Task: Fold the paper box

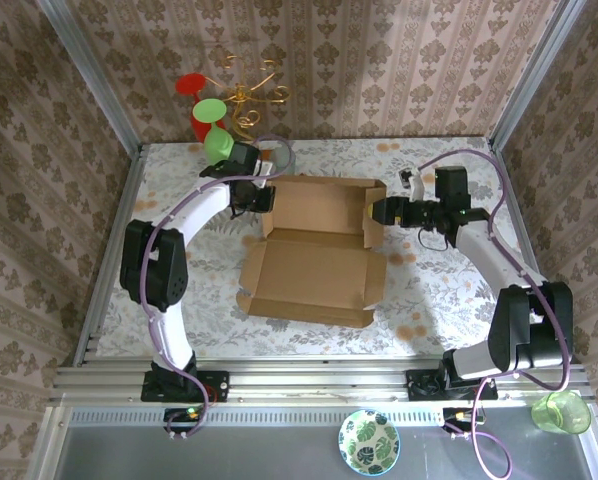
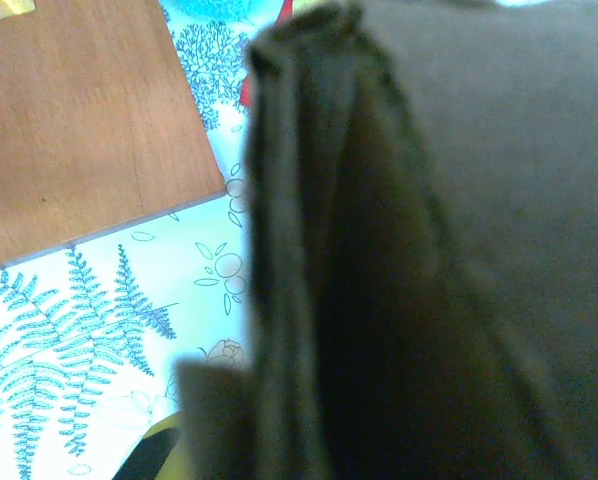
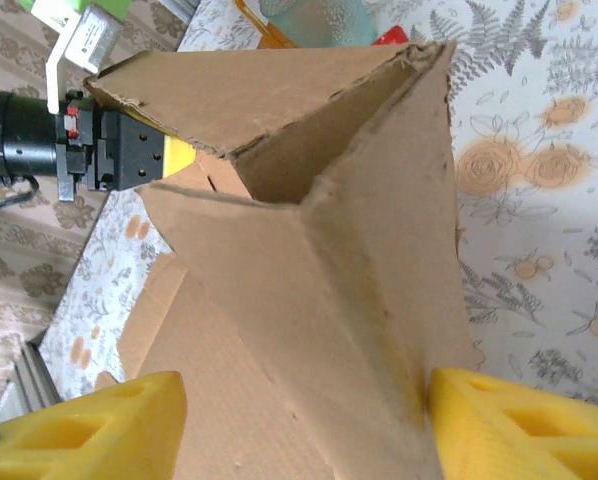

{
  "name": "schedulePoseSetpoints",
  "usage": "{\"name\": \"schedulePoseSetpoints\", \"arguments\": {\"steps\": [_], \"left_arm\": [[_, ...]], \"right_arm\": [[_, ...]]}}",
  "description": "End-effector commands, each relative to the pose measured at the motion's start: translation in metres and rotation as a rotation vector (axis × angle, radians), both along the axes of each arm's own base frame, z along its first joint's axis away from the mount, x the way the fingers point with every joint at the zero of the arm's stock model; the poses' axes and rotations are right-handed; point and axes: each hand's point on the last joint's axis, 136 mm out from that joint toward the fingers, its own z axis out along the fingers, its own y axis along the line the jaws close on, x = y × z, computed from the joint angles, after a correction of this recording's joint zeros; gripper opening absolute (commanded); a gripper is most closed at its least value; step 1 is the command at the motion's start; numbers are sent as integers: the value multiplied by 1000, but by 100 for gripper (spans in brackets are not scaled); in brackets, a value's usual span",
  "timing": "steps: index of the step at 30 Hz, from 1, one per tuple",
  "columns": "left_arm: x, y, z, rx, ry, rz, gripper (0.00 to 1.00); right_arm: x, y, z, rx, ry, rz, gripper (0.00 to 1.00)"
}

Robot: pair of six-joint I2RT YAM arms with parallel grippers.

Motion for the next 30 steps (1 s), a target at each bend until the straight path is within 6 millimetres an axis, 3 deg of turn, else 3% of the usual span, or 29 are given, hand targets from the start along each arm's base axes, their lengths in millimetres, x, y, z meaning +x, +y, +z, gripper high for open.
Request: {"name": "schedulePoseSetpoints", "arguments": {"steps": [1,7,11,15,23,30], "left_arm": [[2,-4,6,-19,5,5,0],[2,-4,9,-26,-3,2,0],[1,-6,9,-24,-5,-6,0],[-1,-6,9,-14,-5,-14,0],[-3,-9,8,2,-5,-29,0],[-3,-12,10,-1,-10,-30,0]], "right_arm": [[-7,5,0,-2,1,8,59],[-11,13,-12,-84,14,23,58],[0,0,-29,-207,17,-51,57],[16,-13,-35,-301,0,-125,56],[38,-6,-39,-371,-22,-135,48],[45,-1,-51,-454,-8,-161,42]]}}
